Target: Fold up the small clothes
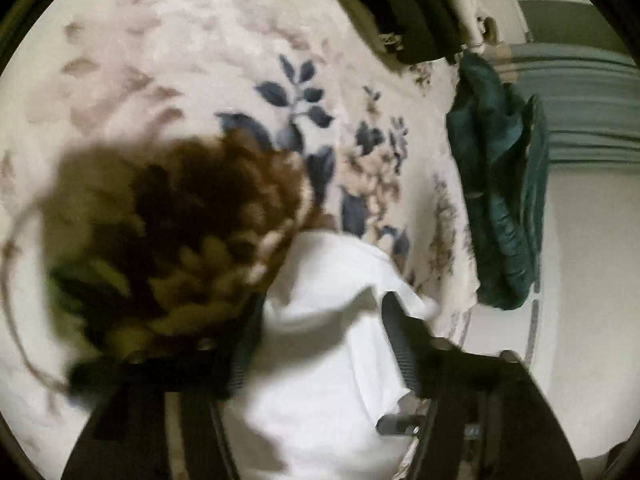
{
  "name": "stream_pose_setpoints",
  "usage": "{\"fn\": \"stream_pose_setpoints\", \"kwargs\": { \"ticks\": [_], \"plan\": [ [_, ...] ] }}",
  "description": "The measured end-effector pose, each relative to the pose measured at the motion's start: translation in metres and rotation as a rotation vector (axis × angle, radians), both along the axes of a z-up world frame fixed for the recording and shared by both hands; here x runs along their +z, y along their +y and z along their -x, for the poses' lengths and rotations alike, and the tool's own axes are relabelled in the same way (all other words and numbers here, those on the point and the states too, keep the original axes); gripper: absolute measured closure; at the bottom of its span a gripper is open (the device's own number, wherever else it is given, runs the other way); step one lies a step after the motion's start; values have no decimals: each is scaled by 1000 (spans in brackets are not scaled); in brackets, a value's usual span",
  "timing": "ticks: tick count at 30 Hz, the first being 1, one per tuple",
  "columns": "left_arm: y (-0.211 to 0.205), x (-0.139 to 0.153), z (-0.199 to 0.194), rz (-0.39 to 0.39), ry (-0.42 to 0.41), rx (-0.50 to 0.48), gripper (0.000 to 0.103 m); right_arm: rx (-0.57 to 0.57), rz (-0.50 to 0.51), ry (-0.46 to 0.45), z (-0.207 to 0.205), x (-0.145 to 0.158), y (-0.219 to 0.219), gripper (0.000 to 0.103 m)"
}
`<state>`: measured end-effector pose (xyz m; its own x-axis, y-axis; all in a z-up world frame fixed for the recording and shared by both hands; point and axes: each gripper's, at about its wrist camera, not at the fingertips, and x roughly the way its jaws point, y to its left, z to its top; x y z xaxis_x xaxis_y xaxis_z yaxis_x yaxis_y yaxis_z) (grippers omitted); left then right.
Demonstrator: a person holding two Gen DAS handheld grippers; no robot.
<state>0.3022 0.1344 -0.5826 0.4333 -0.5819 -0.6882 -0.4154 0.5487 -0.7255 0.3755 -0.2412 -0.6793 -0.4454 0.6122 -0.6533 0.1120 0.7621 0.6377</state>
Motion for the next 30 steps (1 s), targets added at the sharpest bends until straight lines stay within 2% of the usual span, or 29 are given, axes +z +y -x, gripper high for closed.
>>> {"fn": "stream_pose_setpoints", "kwargs": {
  "ticks": [2, 3, 8, 11, 14, 16, 17, 18, 19, 21, 22, 24, 27, 29, 30],
  "plan": [
    [1, 5, 6, -26, 3, -2, 44, -33, 58, -9, 1, 7, -13, 54],
    [1, 9, 12, -37, 0, 9, 44, -39, 77, -35, -3, 14, -18, 51],
    [-6, 4, 48, -84, -4, 64, 44, 20, 135, -268, -56, 80, -17, 48],
    [-13, -7, 54, -103, 0, 93, 44, 125, 70, -320, -100, 103, 31, 46],
    [-18, -12, 56, -109, -26, 121, 44, 324, 2, -354, -128, 104, 125, 46],
    [-19, -12, 56, -117, -45, 126, 48, 453, -7, -384, -130, 100, 185, 47],
    [-20, -11, 56, -130, -57, 134, 51, 525, -4, -382, -130, 92, 213, 47],
    [-20, -11, 56, -130, -72, 138, 65, 567, 1, -373, -131, 85, 232, 47],
    [-20, -11, 55, -123, -79, 138, 78, 629, -4, -348, -128, 76, 250, 48],
    [-21, -9, 54, -127, -81, 132, 78, 720, 17, -347, -119, 66, 264, 71],
    [-21, -9, 53, -127, -86, 130, 79, 759, 30, -362, -114, 66, 270, 95],
    [-21, -11, 55, -116, -93, 133, 81, 717, 54, -358, -121, 63, 272, 98],
    [-20, -15, 58, -92, -98, 144, 82, 573, 83, -330, -145, 54, 268, 103],
    [-19, -18, 60, -79, -94, 147, 82, 504, 110, -353, -160, 49, 262, 103],
    [-18, -18, 62, -72, -91, 149, 82, 480, 98, -332, -164, 47, 259, 103]
  ]
}}
